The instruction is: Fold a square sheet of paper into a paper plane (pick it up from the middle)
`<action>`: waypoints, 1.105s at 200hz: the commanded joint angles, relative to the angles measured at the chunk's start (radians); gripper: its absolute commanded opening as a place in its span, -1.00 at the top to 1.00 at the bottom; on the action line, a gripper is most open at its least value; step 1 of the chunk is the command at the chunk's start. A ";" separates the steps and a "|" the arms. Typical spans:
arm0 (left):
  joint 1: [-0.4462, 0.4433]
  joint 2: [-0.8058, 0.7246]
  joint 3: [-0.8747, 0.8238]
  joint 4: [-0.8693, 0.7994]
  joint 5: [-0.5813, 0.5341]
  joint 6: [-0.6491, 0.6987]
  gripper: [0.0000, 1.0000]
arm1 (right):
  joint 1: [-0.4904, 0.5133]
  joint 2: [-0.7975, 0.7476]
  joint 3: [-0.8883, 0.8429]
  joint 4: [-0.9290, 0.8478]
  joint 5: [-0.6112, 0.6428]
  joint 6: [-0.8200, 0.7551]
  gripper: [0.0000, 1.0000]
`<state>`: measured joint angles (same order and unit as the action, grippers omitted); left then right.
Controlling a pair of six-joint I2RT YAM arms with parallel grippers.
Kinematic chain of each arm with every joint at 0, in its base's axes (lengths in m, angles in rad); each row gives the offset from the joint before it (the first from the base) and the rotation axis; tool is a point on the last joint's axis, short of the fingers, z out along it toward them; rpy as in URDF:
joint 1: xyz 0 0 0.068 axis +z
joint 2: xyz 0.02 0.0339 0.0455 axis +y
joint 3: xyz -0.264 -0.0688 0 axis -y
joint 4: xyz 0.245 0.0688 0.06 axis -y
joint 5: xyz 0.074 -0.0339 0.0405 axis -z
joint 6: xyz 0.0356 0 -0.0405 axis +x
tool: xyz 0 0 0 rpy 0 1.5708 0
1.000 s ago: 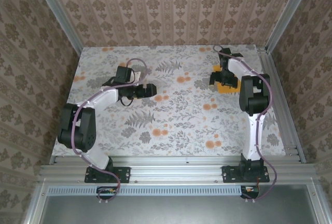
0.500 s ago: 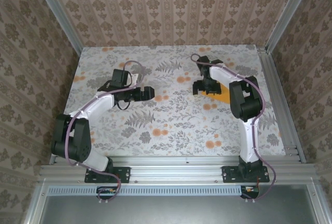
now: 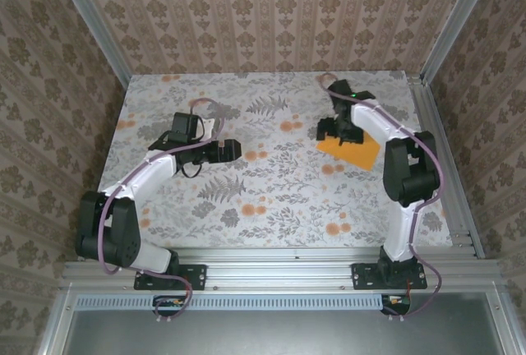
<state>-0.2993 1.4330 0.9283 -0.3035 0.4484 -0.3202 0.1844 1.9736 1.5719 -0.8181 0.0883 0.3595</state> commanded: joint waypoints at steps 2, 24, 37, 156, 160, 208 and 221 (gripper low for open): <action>0.006 -0.016 -0.008 -0.010 -0.004 0.007 -1.00 | -0.044 0.041 0.042 -0.007 0.046 -0.079 -0.89; 0.005 -0.016 0.000 -0.023 -0.009 0.004 -1.00 | -0.084 0.103 0.083 -0.005 0.046 -0.128 -0.90; 0.004 -0.014 0.008 -0.036 -0.012 0.006 -1.00 | -0.099 0.143 0.107 -0.004 0.038 -0.143 -0.90; -0.012 0.025 0.036 -0.051 -0.015 -0.012 -1.00 | -0.073 0.297 0.194 -0.084 0.006 -0.135 -0.78; -0.012 0.028 0.038 -0.051 -0.014 -0.012 -1.00 | -0.064 0.297 0.196 -0.093 0.019 -0.136 -0.79; -0.016 0.048 0.055 -0.049 -0.001 -0.005 -1.00 | 0.015 0.280 0.212 -0.156 0.143 -0.144 -0.84; -0.017 0.047 0.052 -0.046 0.001 -0.005 -1.00 | 0.036 0.262 0.205 -0.151 0.126 -0.139 -0.82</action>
<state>-0.3080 1.4750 0.9478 -0.3256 0.4385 -0.3210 0.1829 2.2398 1.7721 -0.8795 0.1749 0.2333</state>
